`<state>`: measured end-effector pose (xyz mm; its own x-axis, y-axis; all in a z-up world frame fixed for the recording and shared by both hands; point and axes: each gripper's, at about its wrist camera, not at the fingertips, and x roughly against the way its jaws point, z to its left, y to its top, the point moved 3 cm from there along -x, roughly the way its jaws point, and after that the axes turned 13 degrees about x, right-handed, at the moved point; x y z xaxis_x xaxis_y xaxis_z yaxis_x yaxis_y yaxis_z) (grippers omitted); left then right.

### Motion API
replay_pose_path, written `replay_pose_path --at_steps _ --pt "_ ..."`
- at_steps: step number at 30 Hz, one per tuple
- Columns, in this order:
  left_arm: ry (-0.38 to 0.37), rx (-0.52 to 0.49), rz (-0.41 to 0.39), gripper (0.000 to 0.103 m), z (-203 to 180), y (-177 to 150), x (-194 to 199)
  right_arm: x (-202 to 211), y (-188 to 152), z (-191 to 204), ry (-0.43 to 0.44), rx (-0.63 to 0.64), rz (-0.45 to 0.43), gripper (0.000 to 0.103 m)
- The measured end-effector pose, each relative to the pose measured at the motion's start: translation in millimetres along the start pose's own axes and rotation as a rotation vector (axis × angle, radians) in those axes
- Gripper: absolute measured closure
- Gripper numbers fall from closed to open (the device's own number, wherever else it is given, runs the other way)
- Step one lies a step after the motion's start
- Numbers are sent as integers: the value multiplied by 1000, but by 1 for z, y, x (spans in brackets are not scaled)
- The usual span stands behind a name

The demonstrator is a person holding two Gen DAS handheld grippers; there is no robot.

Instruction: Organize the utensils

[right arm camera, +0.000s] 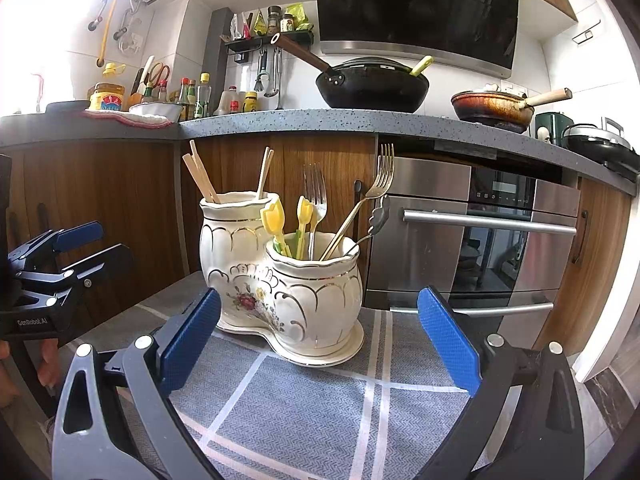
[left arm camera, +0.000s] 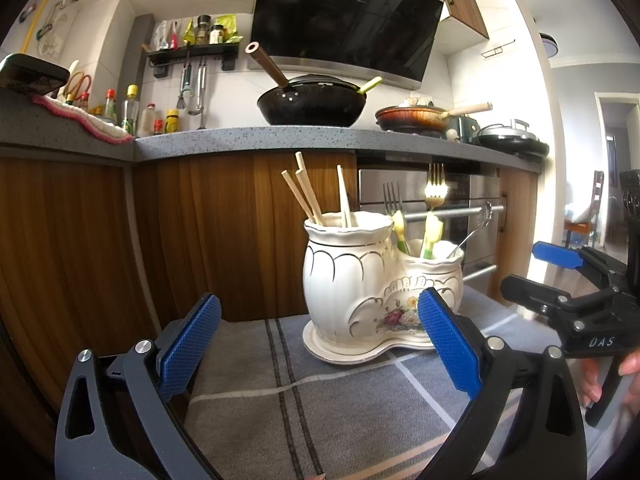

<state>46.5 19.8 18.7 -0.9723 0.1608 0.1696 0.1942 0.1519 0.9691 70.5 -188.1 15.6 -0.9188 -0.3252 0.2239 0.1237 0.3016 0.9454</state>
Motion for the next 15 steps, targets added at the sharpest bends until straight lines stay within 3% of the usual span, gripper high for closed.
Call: replay_pose_path --at_steps 15 --pt "-2 -1 9 5 1 0 -1 -2 -1 -1 -1 2 5 6"
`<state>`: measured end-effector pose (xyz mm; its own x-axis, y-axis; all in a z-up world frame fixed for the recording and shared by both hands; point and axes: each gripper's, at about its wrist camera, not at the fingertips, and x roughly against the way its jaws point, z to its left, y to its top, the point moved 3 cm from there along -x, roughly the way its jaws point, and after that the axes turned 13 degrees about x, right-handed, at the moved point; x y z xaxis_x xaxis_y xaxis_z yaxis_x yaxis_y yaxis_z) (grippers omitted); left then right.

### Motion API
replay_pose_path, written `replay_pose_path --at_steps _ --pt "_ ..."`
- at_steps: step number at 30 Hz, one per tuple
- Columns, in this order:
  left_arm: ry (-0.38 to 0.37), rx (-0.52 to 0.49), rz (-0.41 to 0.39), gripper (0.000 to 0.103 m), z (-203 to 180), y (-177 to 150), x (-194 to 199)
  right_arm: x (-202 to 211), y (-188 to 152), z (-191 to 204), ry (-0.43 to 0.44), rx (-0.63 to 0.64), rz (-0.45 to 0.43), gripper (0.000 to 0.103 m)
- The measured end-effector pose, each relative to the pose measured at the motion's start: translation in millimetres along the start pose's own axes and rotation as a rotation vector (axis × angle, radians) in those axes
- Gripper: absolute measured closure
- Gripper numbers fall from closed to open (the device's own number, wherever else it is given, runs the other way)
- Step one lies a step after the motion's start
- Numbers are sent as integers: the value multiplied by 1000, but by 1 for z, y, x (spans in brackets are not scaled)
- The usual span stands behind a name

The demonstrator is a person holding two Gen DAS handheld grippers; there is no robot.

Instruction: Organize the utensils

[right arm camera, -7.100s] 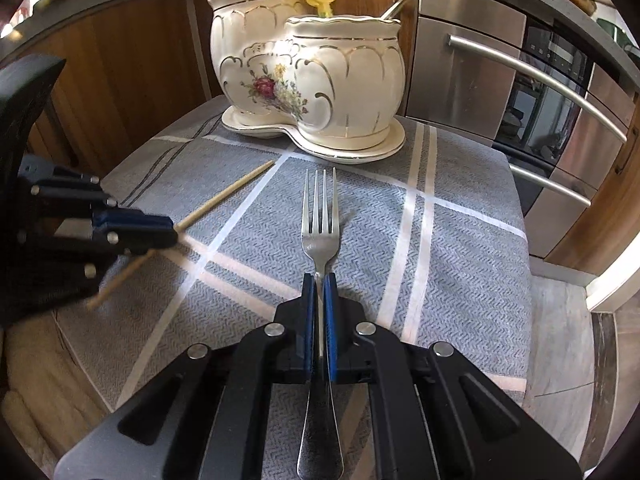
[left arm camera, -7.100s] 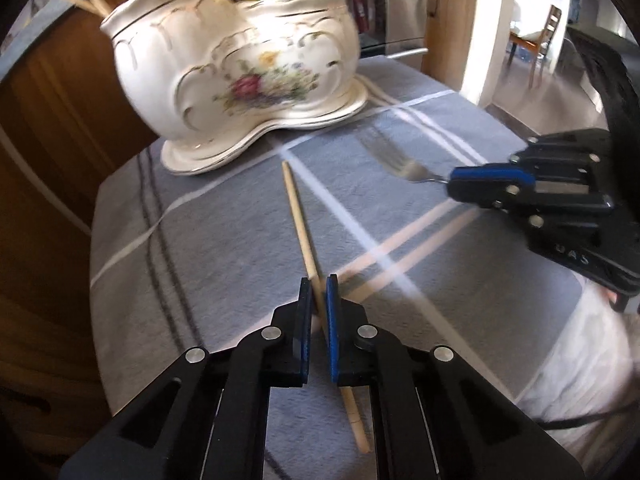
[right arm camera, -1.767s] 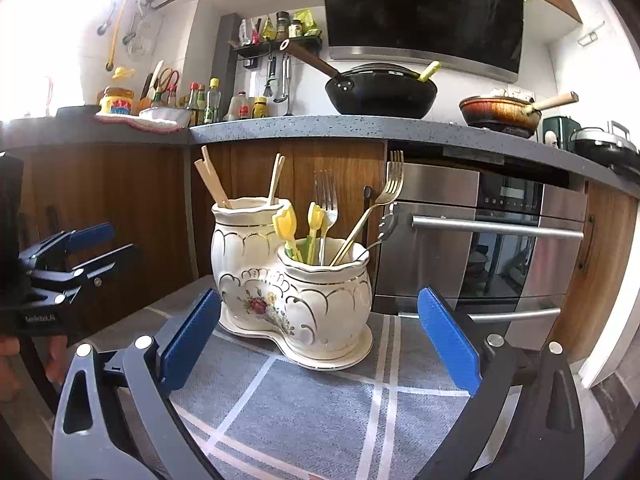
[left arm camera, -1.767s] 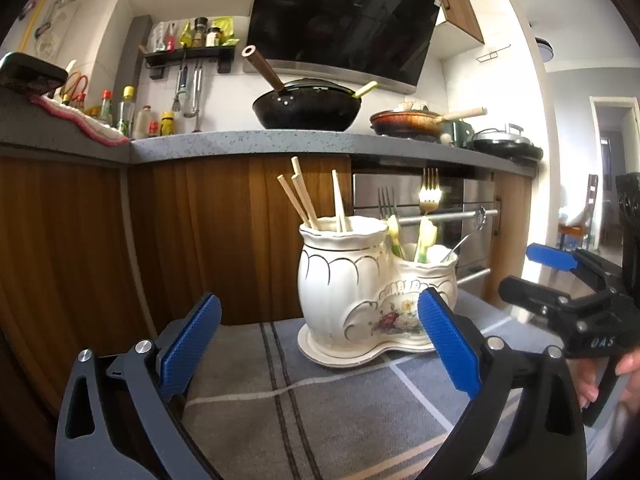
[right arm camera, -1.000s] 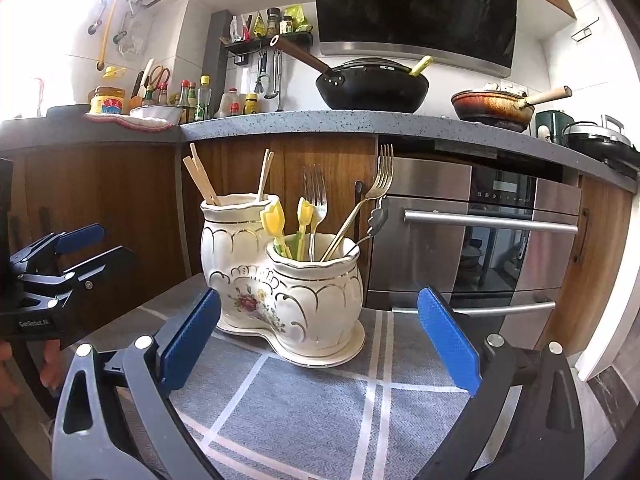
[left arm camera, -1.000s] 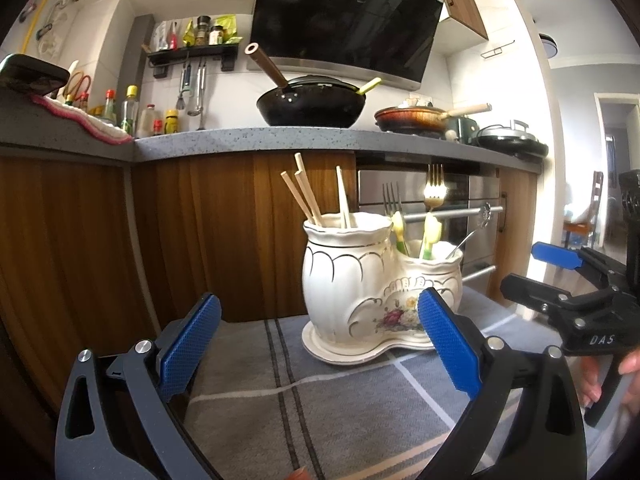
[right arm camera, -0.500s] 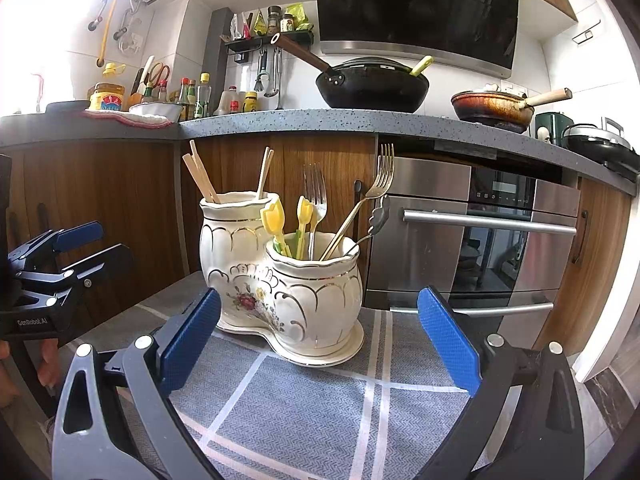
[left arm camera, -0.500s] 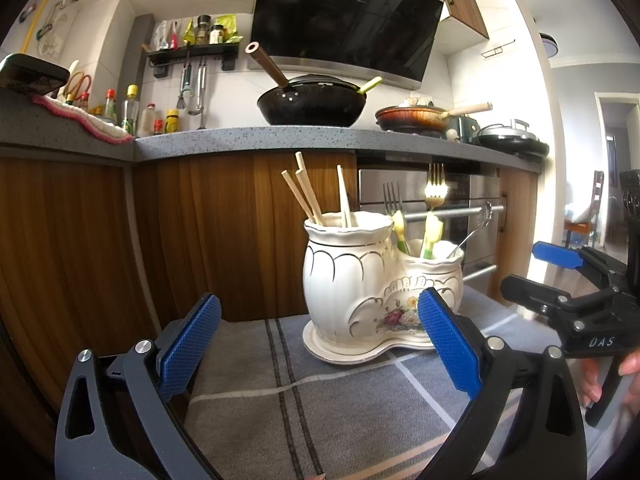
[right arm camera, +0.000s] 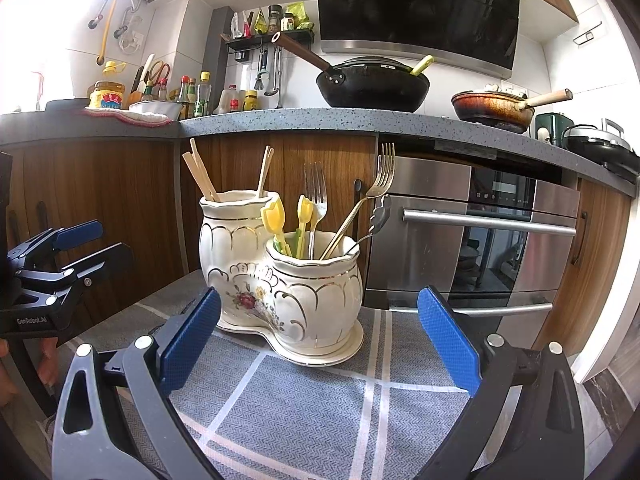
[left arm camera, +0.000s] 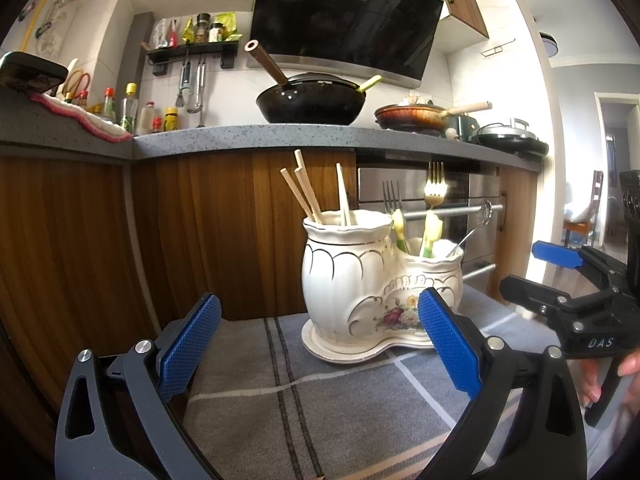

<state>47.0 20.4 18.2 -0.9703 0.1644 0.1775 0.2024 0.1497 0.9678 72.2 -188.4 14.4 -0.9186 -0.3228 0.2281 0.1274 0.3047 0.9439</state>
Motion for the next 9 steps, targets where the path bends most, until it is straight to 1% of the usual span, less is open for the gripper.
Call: replay_pose_path --at_steps 4,9 --pt "12 2 8 5 1 0 -2 0 0 0 1 1 0 6" --pt "15 8 37 5 1 0 -9 -3 -2 -2 6 -9 12 6"
